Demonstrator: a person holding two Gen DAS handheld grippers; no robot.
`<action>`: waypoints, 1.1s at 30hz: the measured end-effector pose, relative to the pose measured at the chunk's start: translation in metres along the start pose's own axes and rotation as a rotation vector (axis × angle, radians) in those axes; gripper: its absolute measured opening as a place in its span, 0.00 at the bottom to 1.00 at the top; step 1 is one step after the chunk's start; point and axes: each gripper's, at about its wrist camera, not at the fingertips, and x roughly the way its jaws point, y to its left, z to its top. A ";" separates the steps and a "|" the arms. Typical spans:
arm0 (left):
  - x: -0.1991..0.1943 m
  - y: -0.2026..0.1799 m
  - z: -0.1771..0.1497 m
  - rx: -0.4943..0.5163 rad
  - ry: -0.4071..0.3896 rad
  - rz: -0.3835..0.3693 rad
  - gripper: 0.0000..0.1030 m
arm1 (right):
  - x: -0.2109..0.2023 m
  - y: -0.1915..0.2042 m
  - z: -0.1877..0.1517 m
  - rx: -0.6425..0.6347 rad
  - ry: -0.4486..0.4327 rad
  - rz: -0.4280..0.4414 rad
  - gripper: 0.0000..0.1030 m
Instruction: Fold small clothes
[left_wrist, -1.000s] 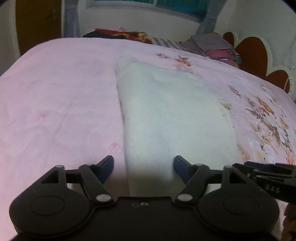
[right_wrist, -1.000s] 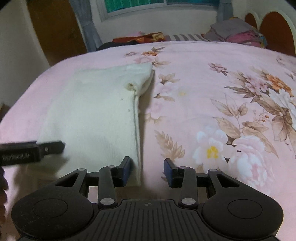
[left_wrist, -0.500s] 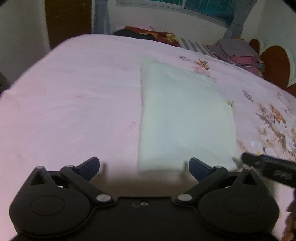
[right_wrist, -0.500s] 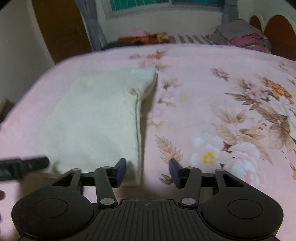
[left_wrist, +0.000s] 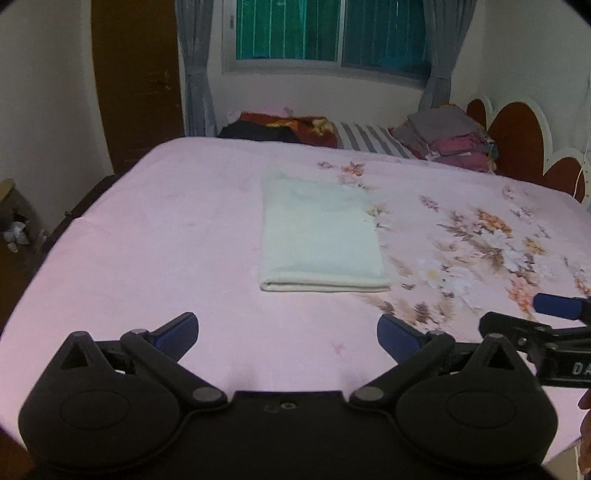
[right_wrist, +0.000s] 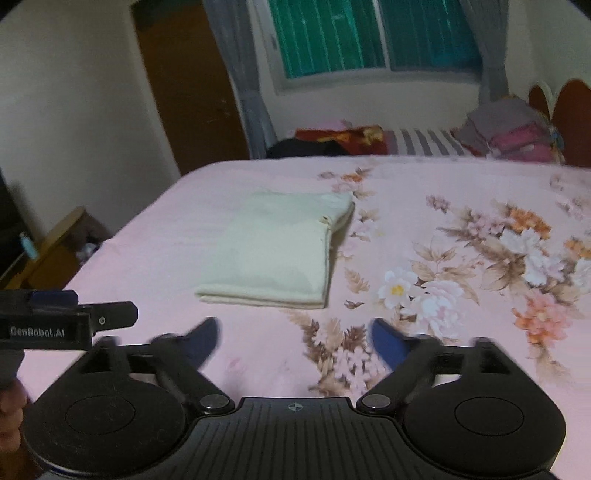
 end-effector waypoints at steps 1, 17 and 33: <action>-0.008 -0.001 0.000 -0.012 -0.010 -0.003 1.00 | -0.015 0.004 -0.002 -0.009 -0.011 -0.009 0.99; -0.109 -0.008 -0.031 -0.078 -0.103 0.108 0.99 | -0.158 0.047 -0.033 -0.103 -0.213 -0.173 1.00; -0.125 -0.014 -0.041 -0.086 -0.106 0.092 0.99 | -0.179 0.042 -0.041 -0.072 -0.244 -0.177 1.00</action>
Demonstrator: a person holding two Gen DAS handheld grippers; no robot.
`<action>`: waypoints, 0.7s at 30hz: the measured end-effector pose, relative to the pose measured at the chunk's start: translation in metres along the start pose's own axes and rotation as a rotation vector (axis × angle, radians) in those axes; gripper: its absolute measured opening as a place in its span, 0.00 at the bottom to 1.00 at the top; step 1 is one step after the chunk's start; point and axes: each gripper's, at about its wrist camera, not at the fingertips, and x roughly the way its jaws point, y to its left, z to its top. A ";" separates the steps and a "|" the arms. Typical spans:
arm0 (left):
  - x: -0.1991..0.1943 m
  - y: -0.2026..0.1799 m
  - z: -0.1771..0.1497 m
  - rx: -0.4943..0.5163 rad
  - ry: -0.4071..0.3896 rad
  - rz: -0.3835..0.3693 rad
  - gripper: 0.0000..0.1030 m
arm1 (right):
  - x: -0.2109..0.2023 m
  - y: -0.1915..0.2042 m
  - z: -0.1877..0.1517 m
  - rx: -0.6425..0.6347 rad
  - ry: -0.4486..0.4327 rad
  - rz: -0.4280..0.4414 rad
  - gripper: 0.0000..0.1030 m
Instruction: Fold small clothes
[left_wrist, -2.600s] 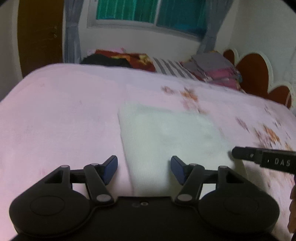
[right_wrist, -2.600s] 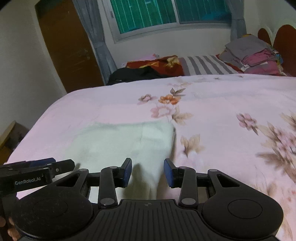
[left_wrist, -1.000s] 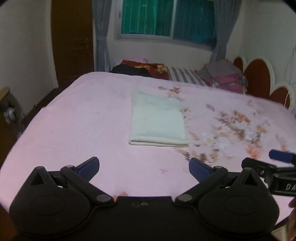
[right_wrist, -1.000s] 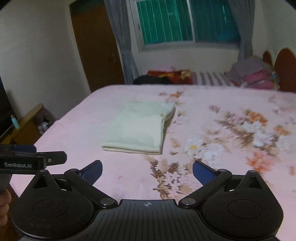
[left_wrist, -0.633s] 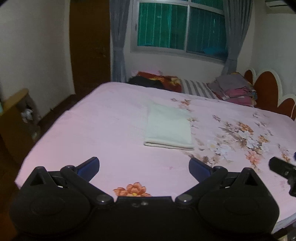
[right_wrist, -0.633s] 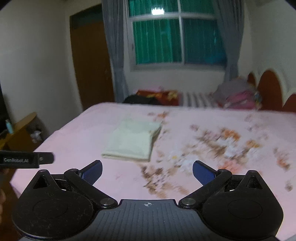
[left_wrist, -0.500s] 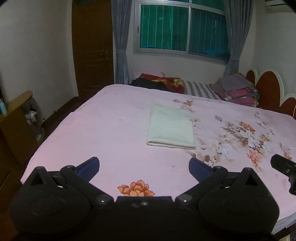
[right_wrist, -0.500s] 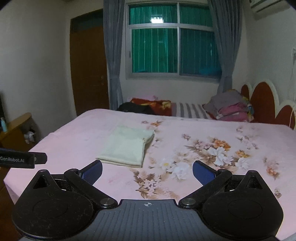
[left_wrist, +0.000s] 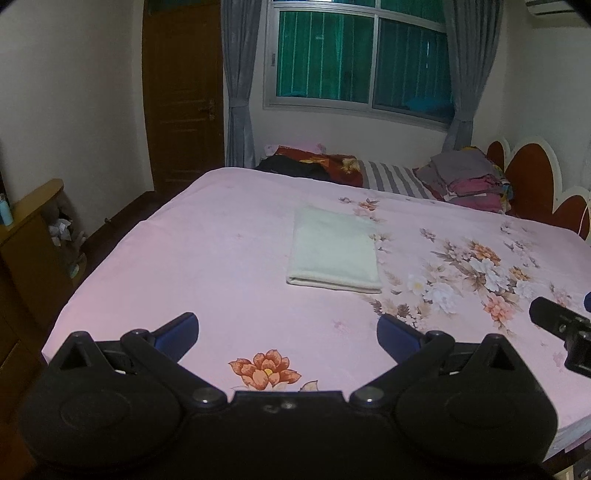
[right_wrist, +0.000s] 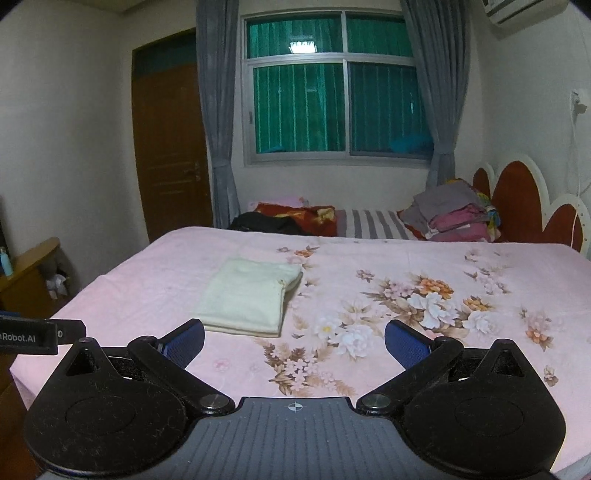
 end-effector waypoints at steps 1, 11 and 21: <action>0.000 0.000 0.000 -0.001 0.000 -0.001 0.99 | 0.001 0.000 0.000 -0.001 0.000 0.003 1.00; -0.001 0.003 0.004 0.009 -0.009 0.016 1.00 | 0.005 0.002 0.003 -0.004 -0.002 0.019 1.00; 0.001 0.004 0.005 0.010 -0.009 0.014 1.00 | 0.008 0.004 0.003 -0.008 0.002 0.022 1.00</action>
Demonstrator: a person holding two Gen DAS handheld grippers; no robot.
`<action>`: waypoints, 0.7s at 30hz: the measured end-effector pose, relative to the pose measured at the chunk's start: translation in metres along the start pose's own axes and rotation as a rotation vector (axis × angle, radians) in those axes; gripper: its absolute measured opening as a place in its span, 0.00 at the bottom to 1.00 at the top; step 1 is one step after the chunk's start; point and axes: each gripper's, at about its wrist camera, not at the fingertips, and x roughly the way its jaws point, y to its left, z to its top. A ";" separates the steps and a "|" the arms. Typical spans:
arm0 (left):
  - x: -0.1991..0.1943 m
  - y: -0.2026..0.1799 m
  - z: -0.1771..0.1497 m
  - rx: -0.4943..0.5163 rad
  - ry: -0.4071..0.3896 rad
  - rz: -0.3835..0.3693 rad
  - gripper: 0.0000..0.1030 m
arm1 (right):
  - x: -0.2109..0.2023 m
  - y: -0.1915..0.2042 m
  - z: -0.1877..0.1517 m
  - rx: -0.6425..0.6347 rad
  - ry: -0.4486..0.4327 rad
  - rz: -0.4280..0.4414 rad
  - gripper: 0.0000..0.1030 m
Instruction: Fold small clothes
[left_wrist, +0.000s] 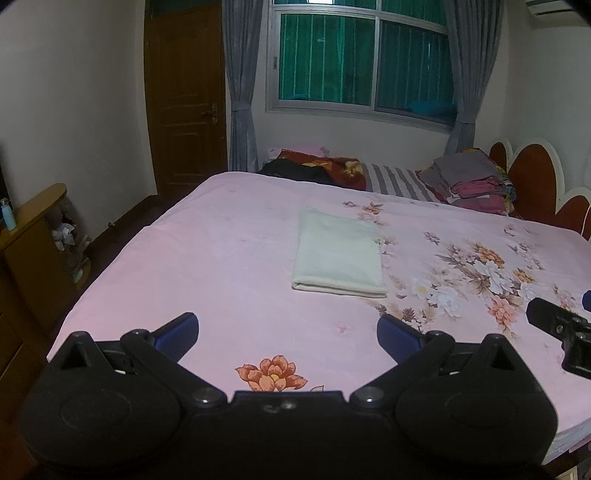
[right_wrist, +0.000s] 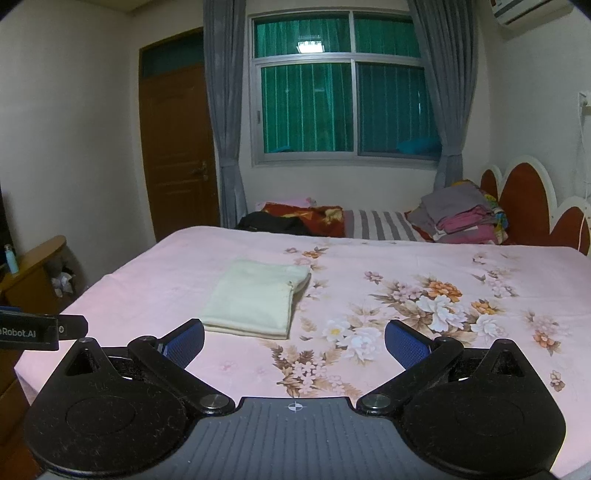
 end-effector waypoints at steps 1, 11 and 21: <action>0.000 0.000 0.000 0.000 0.000 0.000 1.00 | 0.001 0.000 0.000 0.000 0.000 -0.001 1.00; 0.002 0.000 0.001 0.001 0.007 0.000 1.00 | 0.004 0.002 0.000 -0.002 0.006 0.001 1.00; 0.004 0.002 0.001 0.002 0.010 -0.002 1.00 | 0.003 0.001 -0.001 0.001 0.009 0.004 1.00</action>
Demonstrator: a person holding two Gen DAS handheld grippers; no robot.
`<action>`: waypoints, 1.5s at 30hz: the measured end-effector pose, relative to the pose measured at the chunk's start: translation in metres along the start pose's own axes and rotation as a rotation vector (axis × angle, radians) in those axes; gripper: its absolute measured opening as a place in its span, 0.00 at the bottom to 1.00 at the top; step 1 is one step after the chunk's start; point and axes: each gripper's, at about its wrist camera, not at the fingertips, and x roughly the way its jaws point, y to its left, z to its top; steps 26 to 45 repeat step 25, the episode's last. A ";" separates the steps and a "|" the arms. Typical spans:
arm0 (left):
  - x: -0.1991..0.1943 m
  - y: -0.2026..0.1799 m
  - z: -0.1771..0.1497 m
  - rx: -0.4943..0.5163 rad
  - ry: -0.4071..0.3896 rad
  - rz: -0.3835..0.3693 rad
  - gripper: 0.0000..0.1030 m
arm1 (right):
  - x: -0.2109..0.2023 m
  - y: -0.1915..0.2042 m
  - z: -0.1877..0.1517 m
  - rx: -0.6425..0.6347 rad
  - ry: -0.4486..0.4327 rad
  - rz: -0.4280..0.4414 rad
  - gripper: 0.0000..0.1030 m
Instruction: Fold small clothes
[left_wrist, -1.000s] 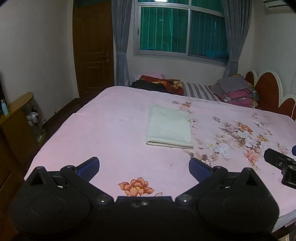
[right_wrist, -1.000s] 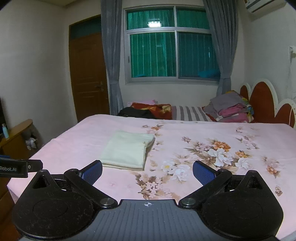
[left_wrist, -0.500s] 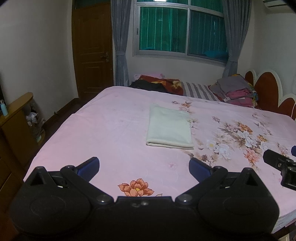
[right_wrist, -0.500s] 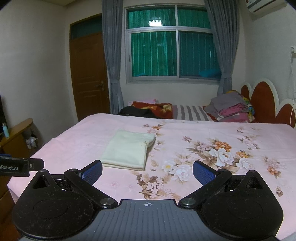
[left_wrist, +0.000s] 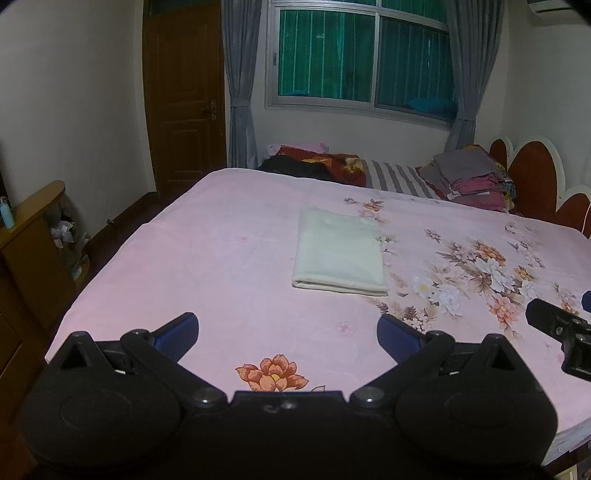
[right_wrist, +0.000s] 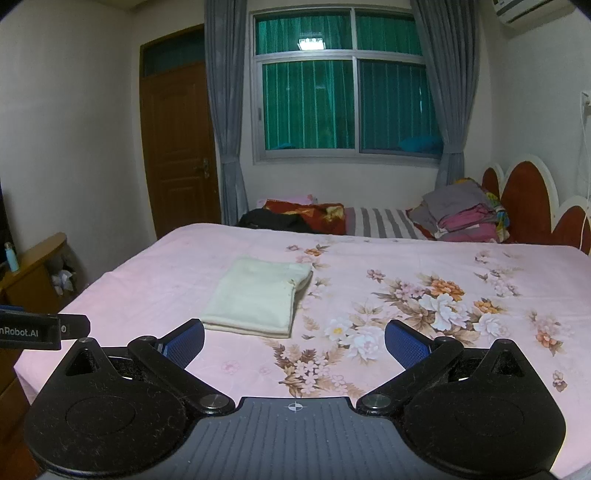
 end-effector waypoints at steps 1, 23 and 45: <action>0.000 0.000 0.000 0.000 0.001 0.000 1.00 | 0.000 0.000 0.000 0.002 0.001 0.000 1.00; 0.044 -0.008 0.010 0.022 0.023 -0.045 0.98 | 0.037 -0.013 -0.001 0.025 0.066 -0.012 1.00; 0.058 -0.010 0.015 0.035 0.033 -0.043 0.99 | 0.046 -0.016 -0.001 0.032 0.078 -0.019 1.00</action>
